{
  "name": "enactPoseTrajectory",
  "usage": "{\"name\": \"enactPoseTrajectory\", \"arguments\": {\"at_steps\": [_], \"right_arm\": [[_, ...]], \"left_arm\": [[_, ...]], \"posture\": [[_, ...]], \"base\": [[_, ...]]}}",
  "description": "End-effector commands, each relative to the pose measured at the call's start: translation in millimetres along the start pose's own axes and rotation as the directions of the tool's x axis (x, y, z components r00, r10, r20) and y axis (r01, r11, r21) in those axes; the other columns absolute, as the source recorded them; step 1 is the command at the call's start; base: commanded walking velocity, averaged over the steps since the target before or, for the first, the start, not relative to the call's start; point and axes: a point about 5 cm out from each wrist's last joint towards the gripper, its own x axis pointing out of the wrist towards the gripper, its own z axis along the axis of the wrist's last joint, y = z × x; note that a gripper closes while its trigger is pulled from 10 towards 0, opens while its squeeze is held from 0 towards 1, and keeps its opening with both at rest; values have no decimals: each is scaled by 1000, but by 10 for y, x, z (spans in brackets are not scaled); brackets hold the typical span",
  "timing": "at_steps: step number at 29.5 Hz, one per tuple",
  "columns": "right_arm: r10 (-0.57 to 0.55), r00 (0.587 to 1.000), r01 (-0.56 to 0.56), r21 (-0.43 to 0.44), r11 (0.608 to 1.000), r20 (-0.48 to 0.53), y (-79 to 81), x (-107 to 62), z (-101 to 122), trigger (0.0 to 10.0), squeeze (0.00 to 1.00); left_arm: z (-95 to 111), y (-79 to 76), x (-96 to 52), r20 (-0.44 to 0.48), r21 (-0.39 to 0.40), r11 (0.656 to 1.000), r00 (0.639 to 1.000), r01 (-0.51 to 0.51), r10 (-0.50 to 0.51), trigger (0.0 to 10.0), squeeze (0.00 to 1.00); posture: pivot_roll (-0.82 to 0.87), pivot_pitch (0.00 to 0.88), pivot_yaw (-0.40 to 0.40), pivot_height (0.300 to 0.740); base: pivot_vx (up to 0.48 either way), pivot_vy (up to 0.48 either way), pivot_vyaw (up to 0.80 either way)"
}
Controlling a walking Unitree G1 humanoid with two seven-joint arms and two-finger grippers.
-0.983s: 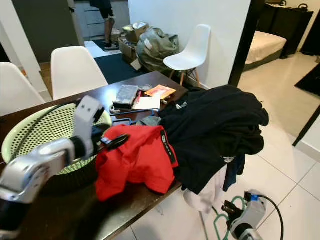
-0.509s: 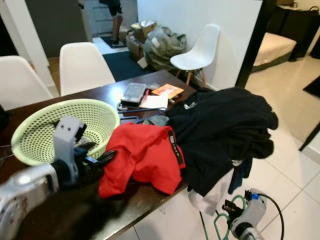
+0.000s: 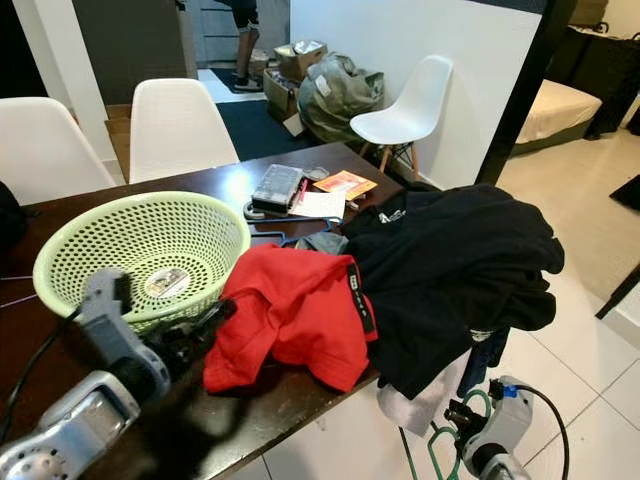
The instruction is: Hang hanger
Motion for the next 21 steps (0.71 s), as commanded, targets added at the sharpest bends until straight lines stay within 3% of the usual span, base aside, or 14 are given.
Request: {"name": "enactPoseTrajectory", "arguments": {"at_steps": [1, 2, 3, 5, 8, 13, 18, 21], "right_arm": [[-3, 1000, 3, 4, 1000, -10, -15, -4, -2, 10000, 0], [-2, 1000, 2, 4, 1000, -12, -19, -7, -4, 10000, 0], [-2, 1000, 2, 4, 1000, -12, -19, -7, -4, 10000, 0], [-1, 1000, 1, 3, 1000, -16, -26, -12, -9, 10000, 0], [-1, 1000, 1, 3, 1000, -19, -28, -16, -17, 10000, 0], [-3, 1000, 3, 5, 1000, -18, -26, -16, -19, 10000, 0], [-4, 1000, 5, 6, 1000, -16, -27, -15, -17, 10000, 0], [-11, 1000, 11, 11, 1000, -8, -28, -13, -10, 10000, 0]], "left_arm": [[-4, 11, -5, -4, 10, 1000, 1000, -26, 26, 10000, 0], [-68, 87, -49, -21, 9, 993, 993, -115, 115, 10000, 0], [-68, 87, -49, -21, 9, 993, 993, -115, 115, 10000, 0], [-227, 239, -148, -87, 19, 974, 971, -224, 225, 10000, 0], [-337, 331, -199, -141, -21, 964, 955, -265, 260, 10000, 0], [-538, 406, -179, -246, -33, 971, 944, -236, 221, 10000, 0], [-584, 431, -154, -259, -43, 975, 945, -219, 201, 10000, 0], [-586, 325, -5, -214, -141, 988, 977, -55, 24, 10000, 0]], "posture": [[112, 0, -111, 740], [116, 0, -115, 740], [116, 0, -115, 740], [116, 0, -116, 740], [115, 0, -115, 740], [101, 0, -102, 740], [95, 0, -99, 740], [83, 0, -93, 740]], "base": [[0, 0, 0], [0, 0, 0], [0, 0, 0], [0, 0, 0], [0, 0, 0], [0, 0, 0], [0, 0, 0], [0, 0, 0]]}}
